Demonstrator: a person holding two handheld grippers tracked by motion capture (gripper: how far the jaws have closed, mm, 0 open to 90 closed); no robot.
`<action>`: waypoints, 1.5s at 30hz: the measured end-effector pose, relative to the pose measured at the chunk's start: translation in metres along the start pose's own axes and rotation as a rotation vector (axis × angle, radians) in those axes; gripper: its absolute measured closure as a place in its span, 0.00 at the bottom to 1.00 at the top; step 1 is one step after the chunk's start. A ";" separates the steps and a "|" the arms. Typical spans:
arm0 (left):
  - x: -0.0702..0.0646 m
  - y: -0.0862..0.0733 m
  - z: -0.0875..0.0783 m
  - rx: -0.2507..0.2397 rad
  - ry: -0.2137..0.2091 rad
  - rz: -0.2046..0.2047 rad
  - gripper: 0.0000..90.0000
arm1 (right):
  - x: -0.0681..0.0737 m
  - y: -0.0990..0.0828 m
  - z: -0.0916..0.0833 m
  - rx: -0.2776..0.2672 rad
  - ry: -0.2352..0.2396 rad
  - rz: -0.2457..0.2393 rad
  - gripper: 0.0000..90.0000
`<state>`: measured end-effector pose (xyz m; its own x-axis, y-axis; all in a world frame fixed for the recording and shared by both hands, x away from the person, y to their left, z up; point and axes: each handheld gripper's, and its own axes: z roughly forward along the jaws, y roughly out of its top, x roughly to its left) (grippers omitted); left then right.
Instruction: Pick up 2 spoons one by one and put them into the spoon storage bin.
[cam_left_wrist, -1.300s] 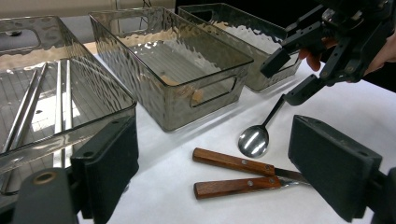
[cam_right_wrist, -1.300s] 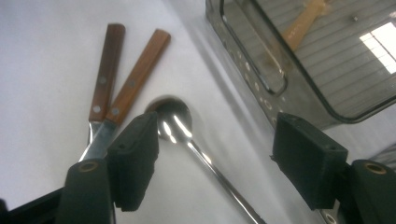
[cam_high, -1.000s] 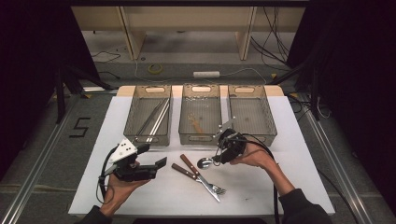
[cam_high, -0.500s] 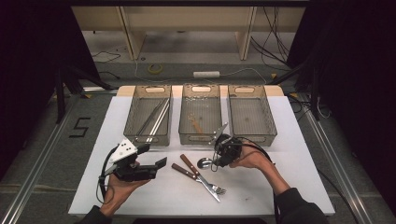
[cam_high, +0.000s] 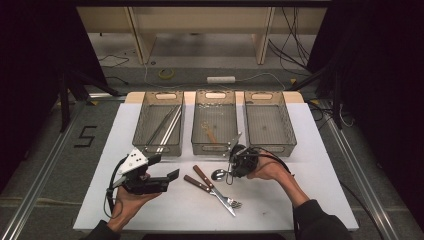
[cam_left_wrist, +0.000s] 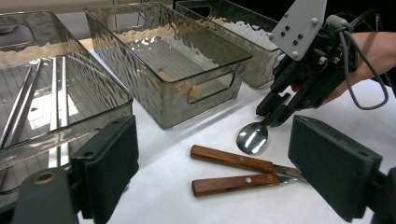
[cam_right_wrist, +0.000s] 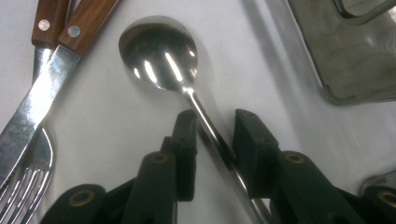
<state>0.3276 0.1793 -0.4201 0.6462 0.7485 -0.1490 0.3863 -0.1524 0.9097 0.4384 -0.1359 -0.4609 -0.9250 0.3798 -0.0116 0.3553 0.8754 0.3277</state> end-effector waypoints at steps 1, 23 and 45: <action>0.000 0.000 0.000 0.001 0.000 0.002 0.17 | 0.000 0.000 0.000 0.001 0.002 0.001 0.81; 0.000 0.000 0.001 0.007 0.000 -0.001 0.17 | 0.000 0.000 -0.011 -0.040 -0.016 -0.079 1.00; 0.000 0.000 0.000 0.003 0.002 -0.001 0.17 | -0.010 0.033 -0.067 -0.233 -0.012 0.080 1.00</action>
<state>0.3276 0.1790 -0.4202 0.6444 0.7500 -0.1493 0.3888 -0.1532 0.9085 0.4501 -0.1303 -0.3867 -0.8928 0.4503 0.0123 0.3858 0.7501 0.5371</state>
